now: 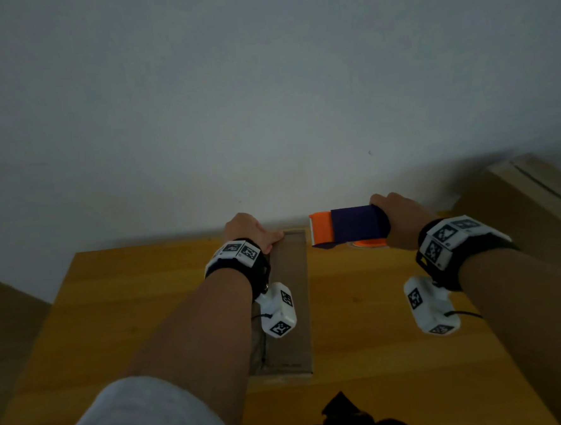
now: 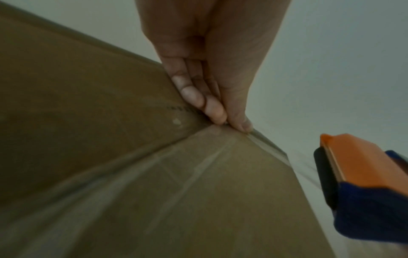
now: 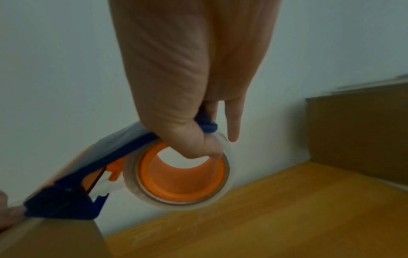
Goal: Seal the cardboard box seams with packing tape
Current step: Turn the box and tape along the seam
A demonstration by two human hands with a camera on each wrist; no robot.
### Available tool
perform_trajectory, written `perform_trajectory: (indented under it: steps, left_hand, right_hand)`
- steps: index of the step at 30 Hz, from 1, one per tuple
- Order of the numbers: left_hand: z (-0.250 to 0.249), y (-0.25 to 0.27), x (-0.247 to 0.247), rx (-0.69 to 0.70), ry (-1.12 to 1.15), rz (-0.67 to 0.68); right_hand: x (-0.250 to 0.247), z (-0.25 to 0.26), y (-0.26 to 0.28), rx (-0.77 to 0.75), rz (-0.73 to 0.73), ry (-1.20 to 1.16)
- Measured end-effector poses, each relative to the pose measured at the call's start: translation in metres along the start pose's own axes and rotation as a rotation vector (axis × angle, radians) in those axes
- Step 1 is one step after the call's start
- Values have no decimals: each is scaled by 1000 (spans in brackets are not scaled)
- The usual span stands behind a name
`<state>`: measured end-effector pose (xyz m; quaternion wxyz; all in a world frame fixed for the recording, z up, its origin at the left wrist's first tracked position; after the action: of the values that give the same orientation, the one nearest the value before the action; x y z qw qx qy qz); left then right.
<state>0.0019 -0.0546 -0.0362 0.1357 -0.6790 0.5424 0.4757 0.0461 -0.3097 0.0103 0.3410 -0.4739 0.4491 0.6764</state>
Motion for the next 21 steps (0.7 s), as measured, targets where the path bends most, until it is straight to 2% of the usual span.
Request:
perform_trajectory:
  steps: [8,16,21]
  left_hand:
    - [0,0,1,-9,22,2]
    - [0,-1,6,-30,31,-29]
    - [0,-1,7,-37,6,-9]
  right_hand:
    - [-5,5,4,47,-22,172]
    - [-12,28,-2,86,-135,423]
    - [-21,39,2,11,-250,535]
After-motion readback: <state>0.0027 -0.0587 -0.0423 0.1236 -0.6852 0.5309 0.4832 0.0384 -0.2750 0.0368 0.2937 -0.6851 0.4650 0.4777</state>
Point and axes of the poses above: each hand's wrist, its own y-axis away from the middle knuckle, its own x-axis out of the palm, z = x × y, the point moved 2 cm from there along -y, towards the middle knuckle, and after that the axes turned 1 degree about z, right-handed, at the moved point
